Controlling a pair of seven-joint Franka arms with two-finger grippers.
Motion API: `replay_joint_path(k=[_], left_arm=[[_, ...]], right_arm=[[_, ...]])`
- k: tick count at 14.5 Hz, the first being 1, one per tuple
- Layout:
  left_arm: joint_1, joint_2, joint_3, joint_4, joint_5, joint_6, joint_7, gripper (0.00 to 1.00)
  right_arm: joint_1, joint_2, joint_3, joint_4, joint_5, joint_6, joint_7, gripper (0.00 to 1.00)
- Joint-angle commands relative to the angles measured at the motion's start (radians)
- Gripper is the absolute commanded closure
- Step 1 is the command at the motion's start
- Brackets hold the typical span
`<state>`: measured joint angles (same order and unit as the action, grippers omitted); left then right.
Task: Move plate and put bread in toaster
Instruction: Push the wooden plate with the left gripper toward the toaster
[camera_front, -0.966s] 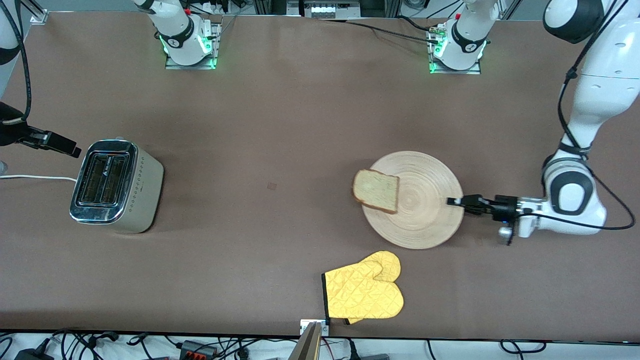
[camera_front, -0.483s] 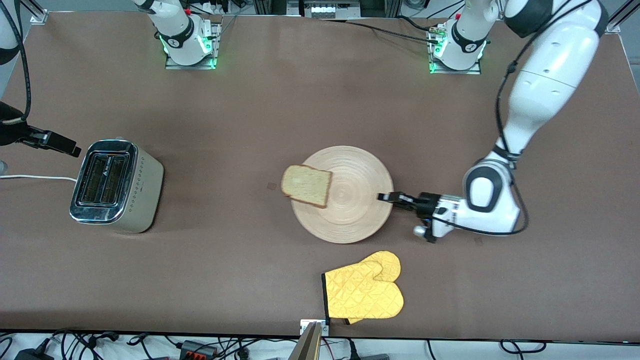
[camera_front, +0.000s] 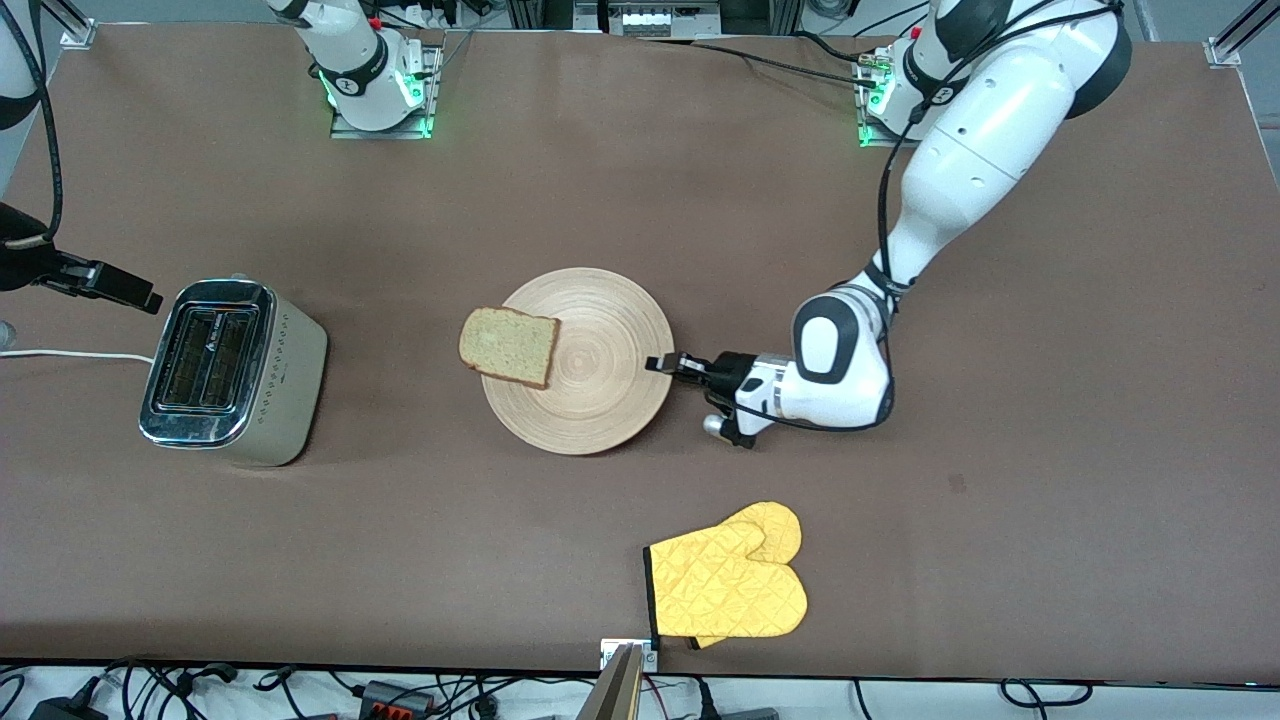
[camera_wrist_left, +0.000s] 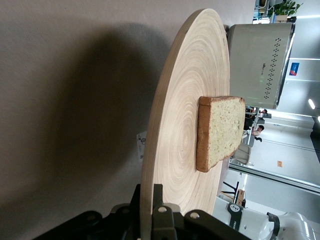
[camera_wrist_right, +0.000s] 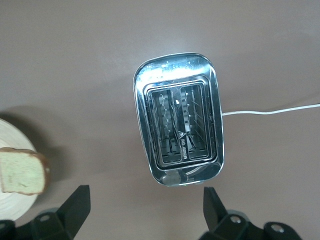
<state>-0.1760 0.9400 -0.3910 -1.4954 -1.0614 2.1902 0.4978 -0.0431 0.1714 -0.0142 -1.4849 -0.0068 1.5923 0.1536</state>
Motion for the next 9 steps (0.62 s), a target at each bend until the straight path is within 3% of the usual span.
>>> replay_joint_path(k=[1,4,5,6,7,8,9], left_arm=[[-0.031,0.012,-0.002,0.007,-0.049,0.046,0.028,0.99],[-0.059,0.025,-0.002,0.006,-0.055,0.092,0.021,0.99],[-0.059,0.025,-0.002,0.006,-0.055,0.091,0.018,0.89],[-0.059,0.025,-0.002,0.006,-0.055,0.092,0.015,0.69],[-0.057,0.022,-0.002,0.006,-0.055,0.092,0.018,0.21],[-0.056,0.019,-0.002,0.006,-0.054,0.091,0.022,0.0],[-0.048,0.014,-0.002,0.004,-0.054,0.088,0.015,0.0]], right_arm=[[-0.001,-0.004,0.003,0.003,0.005,-0.006,0.006,0.0],[0.002,-0.004,0.005,0.002,0.005,-0.011,0.006,0.0],[0.003,-0.004,0.005,0.002,0.005,-0.012,0.007,0.0],[0.003,-0.003,0.005,-0.002,0.005,-0.014,0.009,0.0],[0.002,-0.001,0.004,-0.002,0.005,-0.014,0.008,0.0],[0.0,0.0,0.004,-0.005,0.005,-0.017,0.009,0.0],[-0.001,0.002,0.004,-0.006,0.005,-0.04,0.018,0.0]])
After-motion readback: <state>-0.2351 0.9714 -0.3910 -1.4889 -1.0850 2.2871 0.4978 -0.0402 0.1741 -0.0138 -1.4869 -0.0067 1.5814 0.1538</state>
